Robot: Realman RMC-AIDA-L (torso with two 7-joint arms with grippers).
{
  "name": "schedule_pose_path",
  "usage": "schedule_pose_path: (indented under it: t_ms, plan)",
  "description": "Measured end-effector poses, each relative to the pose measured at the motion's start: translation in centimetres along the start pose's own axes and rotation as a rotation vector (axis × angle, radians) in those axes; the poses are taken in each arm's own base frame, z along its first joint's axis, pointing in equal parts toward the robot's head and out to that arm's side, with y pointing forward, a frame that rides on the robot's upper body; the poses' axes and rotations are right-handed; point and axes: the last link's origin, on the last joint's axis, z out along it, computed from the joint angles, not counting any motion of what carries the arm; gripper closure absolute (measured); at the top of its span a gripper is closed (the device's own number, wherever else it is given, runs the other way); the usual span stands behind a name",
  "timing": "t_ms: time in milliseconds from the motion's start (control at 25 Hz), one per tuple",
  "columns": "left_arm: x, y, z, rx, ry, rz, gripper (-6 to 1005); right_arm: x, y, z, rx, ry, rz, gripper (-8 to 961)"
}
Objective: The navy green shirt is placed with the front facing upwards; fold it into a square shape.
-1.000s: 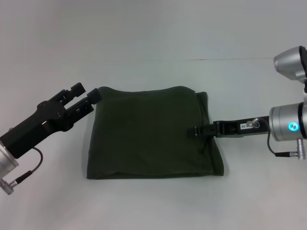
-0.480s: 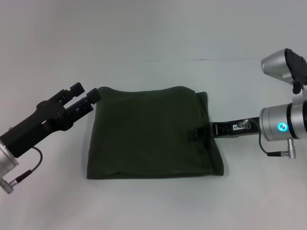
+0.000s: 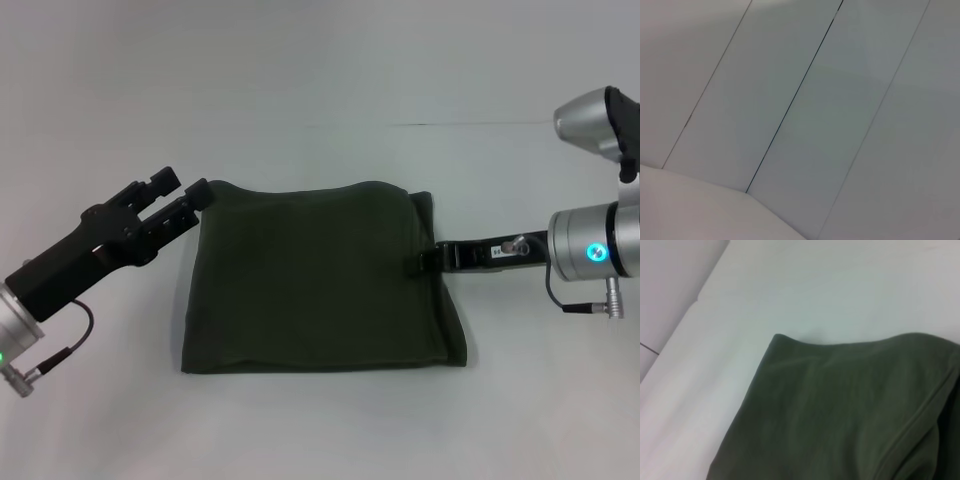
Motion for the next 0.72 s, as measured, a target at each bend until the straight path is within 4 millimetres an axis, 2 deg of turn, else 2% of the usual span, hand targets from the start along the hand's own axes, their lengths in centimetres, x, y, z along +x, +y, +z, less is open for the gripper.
schedule_pose_path:
  t_ms: [40,240,440,720]
  plan:
    - [0.0,0.0,0.1,0.0,0.001,-0.001,237,-0.1,0.0,-0.1,-0.002,-0.004,-0.003,872]
    - [0.0,-0.1,0.3,0.005,-0.001,-0.005,237,-0.7,0.4,-0.8,-0.032,-0.029,-0.026,891]
    - [0.0,0.0,0.5,0.003,0.003,-0.016,237,-1.0,0.1,-1.3,-0.033,-0.04,-0.03,865]
    - [-0.2,-0.2,0.6,0.013,0.001,-0.024,238,-0.1,-1.1,-1.3,0.016,-0.049,-0.003,830]
